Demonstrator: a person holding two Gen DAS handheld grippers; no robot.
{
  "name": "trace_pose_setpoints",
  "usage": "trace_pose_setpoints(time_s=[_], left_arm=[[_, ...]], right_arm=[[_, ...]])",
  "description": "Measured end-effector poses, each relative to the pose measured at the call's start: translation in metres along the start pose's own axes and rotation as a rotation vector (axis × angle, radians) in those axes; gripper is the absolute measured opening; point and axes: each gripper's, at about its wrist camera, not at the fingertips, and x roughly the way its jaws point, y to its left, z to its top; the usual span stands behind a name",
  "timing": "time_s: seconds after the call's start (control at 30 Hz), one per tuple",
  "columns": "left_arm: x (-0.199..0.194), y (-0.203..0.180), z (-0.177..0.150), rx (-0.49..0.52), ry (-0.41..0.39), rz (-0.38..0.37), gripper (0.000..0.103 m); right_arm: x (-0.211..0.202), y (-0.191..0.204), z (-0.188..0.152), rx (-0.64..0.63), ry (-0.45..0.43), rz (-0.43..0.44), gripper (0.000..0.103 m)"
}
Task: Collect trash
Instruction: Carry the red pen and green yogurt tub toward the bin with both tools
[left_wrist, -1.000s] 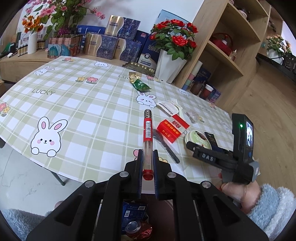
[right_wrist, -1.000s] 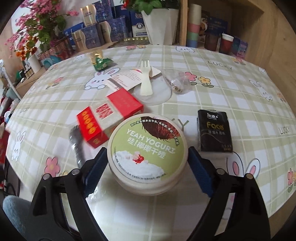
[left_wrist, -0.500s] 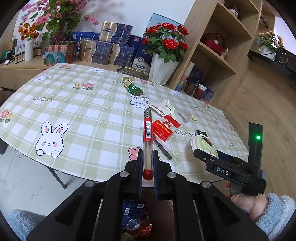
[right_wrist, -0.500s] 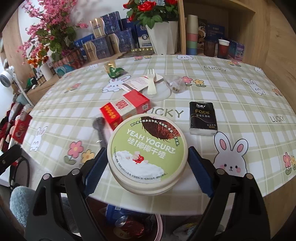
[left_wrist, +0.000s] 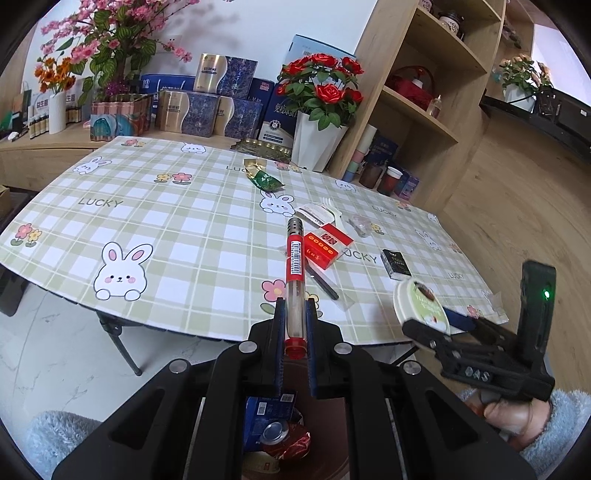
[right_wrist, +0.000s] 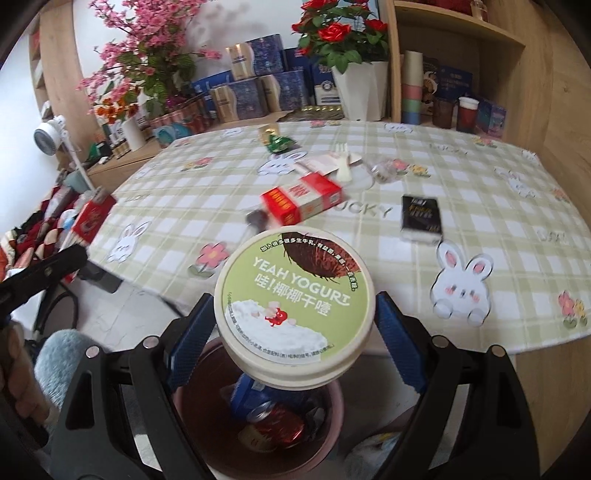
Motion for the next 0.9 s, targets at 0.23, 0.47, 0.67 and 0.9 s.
trace_pose_setpoints(time_s=[0.23, 0.47, 0.67, 0.9], left_arm=[[-0.01, 0.006, -0.009, -0.002, 0.001, 0.015, 0.01], [-0.013, 0.01, -0.017, -0.008, 0.01, 0.019, 0.01], [-0.008, 0.012, -0.023, -0.007, 0.03, 0.019, 0.01], [0.0, 0.015, -0.03, -0.021, 0.063, 0.015, 0.01]], right_arm=[[0.003, 0.024, -0.039, -0.047, 0.073, 0.053, 0.085], [0.034, 0.047, -0.077, -0.074, 0.201, 0.098, 0.085], [0.074, 0.042, -0.096, -0.041, 0.308, 0.084, 0.085], [0.118, 0.035, -0.114, -0.028, 0.401, 0.024, 0.086]])
